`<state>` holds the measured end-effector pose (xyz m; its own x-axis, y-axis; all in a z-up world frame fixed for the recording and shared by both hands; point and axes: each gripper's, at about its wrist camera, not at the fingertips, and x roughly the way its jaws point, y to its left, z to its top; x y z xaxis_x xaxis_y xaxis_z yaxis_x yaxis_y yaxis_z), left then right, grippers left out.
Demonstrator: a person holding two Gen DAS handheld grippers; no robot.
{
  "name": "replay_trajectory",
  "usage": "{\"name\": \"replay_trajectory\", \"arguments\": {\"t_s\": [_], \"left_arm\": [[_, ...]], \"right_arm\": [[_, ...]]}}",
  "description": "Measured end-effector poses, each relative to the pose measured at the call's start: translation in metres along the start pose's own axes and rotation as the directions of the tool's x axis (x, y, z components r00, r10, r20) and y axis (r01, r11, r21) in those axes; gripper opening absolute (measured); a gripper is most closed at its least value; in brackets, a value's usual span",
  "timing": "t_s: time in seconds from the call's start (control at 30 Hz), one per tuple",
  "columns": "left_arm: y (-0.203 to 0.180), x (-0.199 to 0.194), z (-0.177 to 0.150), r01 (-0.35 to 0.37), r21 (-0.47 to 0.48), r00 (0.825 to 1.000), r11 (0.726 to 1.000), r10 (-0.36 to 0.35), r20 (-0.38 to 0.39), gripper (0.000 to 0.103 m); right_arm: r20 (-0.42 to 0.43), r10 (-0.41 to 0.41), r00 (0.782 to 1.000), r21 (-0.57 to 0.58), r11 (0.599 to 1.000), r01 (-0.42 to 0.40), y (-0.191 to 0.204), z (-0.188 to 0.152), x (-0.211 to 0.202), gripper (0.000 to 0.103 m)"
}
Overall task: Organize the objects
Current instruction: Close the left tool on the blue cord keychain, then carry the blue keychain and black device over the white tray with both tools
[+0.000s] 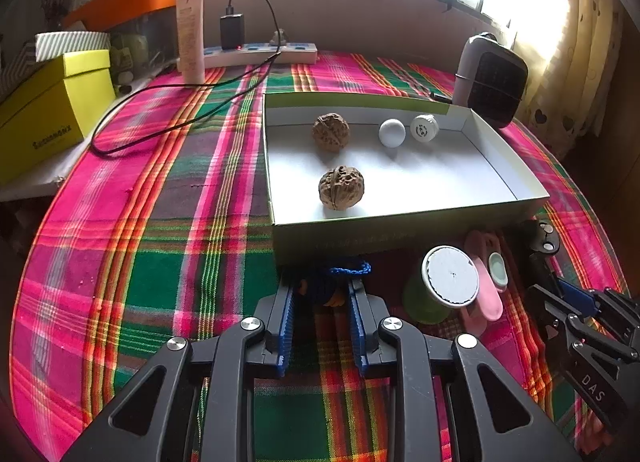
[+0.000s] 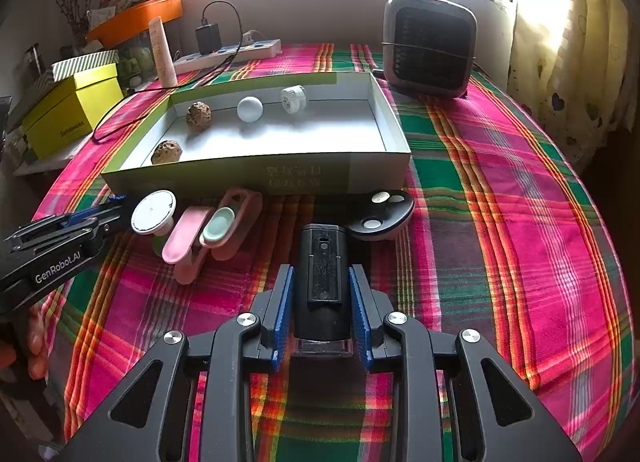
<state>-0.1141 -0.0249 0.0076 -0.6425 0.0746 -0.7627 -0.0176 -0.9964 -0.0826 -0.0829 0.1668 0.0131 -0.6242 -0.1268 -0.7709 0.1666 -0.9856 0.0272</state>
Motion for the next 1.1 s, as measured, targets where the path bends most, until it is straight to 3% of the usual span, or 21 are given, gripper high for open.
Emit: {"name": "replay_trajectory", "arguments": {"t_s": [1.1], "left_arm": [[-0.001, -0.030, 0.000, 0.049, -0.006, 0.997, 0.999, -0.049, 0.054, 0.022]], "right_arm": [[0.043, 0.041, 0.998, -0.030, 0.999, -0.040, 0.007, 0.007, -0.017, 0.029]]}}
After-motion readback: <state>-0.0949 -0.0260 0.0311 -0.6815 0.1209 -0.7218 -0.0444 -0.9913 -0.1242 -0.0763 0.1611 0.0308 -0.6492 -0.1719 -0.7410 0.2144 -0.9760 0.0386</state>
